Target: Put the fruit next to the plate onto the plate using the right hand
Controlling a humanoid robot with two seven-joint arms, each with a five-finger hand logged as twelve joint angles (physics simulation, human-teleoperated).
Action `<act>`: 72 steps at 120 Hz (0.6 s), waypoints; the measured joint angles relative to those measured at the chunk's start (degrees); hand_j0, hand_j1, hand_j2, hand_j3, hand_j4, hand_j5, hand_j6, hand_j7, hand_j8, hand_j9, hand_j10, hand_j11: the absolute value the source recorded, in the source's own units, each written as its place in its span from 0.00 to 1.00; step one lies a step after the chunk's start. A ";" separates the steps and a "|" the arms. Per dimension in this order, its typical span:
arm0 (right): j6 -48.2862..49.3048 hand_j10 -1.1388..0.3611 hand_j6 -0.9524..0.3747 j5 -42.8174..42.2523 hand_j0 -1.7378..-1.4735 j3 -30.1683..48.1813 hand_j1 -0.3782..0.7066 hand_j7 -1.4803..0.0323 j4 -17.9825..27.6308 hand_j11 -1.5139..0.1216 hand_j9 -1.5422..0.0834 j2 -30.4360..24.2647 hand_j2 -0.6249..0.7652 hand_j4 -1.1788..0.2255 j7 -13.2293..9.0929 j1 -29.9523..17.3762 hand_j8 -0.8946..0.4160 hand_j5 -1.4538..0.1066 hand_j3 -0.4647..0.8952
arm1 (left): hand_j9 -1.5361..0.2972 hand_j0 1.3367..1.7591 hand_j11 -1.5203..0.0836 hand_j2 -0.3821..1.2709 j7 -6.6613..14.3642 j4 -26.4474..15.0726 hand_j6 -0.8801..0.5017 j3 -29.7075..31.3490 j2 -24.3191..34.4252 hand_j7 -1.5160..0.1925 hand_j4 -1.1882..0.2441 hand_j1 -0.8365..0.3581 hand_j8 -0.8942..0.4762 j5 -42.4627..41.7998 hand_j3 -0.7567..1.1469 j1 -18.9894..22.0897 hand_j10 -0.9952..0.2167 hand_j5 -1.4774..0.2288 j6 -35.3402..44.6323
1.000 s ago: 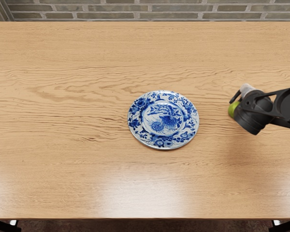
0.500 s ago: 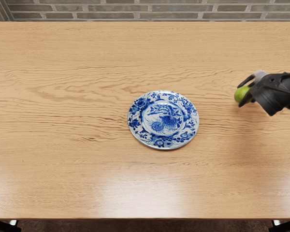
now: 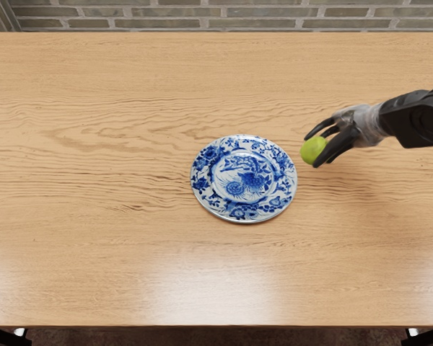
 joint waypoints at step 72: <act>-8.53 0.28 0.44 0.42 0.30 1.13 0.66 0.34 0.21 0.31 0.33 15.98 0.71 0.37 0.07 2.09 0.41 0.27 0.34 | 0.67 0.76 0.75 0.26 0.00 0.00 0.46 0.00 0.00 0.70 0.66 0.75 0.48 0.00 0.40 0.00 0.62 0.68 0.00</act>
